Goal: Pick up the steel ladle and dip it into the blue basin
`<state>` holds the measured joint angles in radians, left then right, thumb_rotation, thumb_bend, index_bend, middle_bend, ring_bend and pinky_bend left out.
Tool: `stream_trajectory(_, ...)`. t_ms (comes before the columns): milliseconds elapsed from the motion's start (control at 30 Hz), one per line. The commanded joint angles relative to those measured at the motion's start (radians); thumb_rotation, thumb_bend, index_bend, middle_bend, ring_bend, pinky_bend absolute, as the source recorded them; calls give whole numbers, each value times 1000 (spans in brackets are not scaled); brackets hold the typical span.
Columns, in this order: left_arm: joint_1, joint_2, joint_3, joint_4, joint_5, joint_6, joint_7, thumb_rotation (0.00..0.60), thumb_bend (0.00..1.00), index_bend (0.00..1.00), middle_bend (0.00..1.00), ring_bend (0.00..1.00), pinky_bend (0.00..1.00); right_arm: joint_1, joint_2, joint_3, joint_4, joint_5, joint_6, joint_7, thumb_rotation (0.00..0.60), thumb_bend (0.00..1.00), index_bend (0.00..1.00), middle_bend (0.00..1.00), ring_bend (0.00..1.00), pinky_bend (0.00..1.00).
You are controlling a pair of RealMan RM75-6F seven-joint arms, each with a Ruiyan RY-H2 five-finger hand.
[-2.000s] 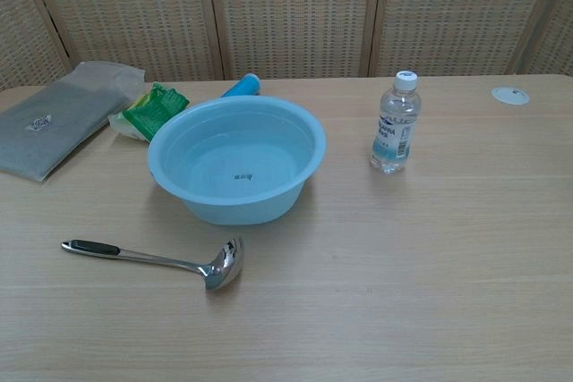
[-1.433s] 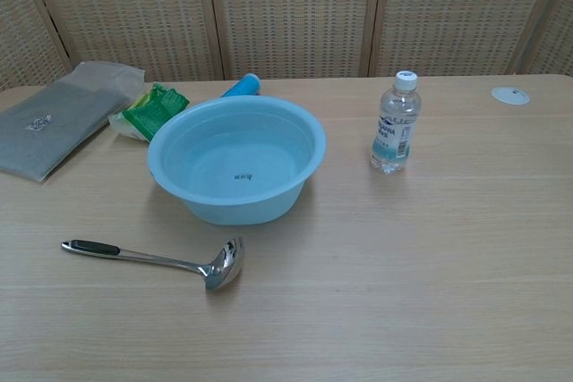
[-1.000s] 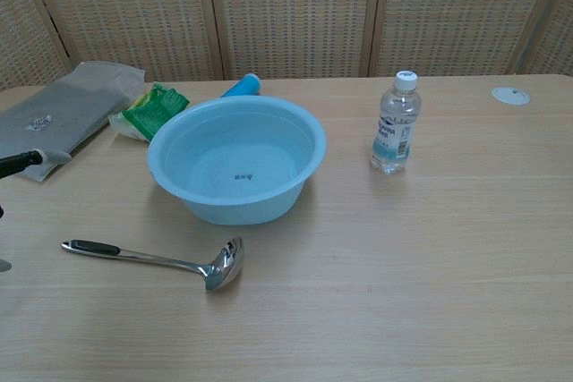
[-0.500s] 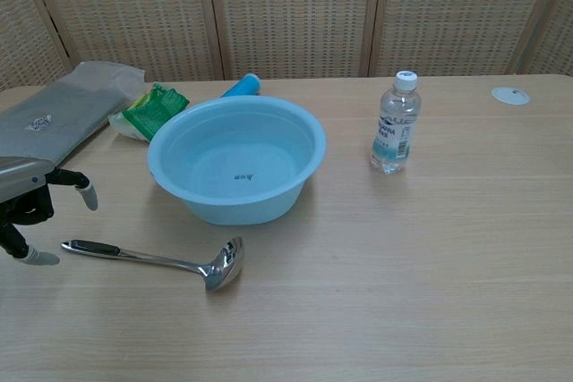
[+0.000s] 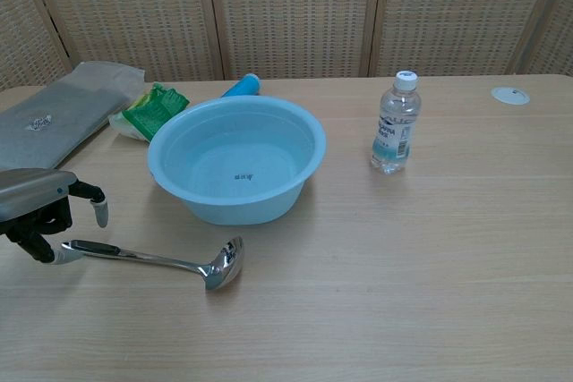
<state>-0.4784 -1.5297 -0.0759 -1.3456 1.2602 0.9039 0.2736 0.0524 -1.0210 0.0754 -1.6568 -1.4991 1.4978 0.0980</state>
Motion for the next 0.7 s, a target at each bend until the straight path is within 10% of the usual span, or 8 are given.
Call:
stream_trajectory(33, -7, -12, 0, 12, -12, -7, 10, 600, 309, 430, 991, 989, 1000, 0, 1, -1, 0, 0, -2, 3, 600, 0, 0, 0, 0, 0)
stream_trajectory(700, -40, -66, 3, 82, -49, -27, 15, 600, 331, 449, 990, 989, 1000, 5, 10, -2, 3, 6, -19, 27, 600, 0, 0, 0, 0, 0)
